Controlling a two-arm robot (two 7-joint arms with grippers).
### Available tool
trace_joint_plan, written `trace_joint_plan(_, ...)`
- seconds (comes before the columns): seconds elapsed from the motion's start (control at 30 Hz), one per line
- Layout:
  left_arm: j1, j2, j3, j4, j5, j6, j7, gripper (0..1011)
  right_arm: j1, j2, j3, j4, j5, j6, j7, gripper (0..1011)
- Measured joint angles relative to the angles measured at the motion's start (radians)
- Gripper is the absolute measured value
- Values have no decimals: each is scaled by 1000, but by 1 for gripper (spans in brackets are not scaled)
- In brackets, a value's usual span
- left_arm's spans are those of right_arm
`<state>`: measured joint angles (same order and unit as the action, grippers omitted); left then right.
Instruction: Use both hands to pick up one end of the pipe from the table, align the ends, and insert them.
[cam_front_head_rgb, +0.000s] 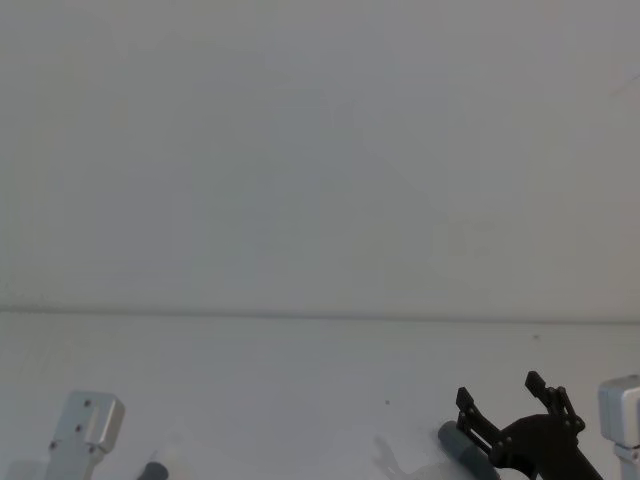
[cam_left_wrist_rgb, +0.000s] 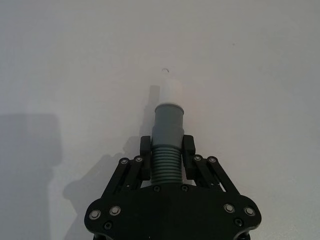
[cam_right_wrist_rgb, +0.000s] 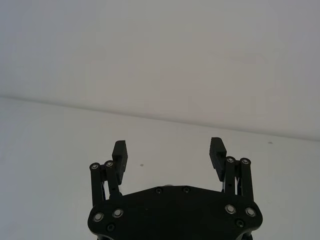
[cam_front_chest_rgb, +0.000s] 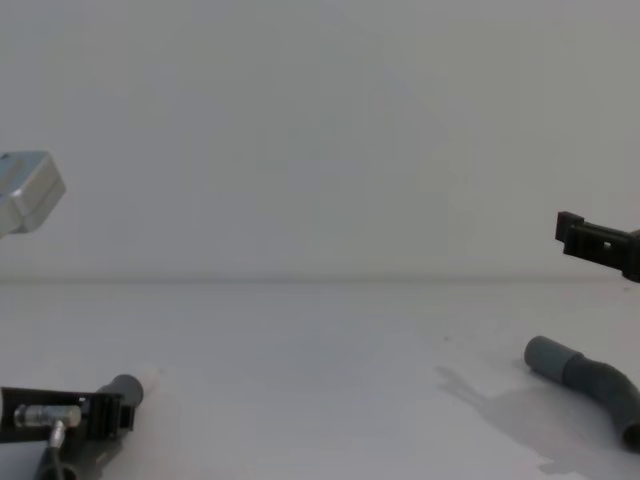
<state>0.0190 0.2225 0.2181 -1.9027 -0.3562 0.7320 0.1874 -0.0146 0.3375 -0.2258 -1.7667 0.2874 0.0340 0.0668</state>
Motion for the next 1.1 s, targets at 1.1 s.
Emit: trace_joint_plan(1.1, 0, 0, 0, 0, 0, 0, 0, 334, 10, 62, 8, -13, 22, 123, 76, 1001)
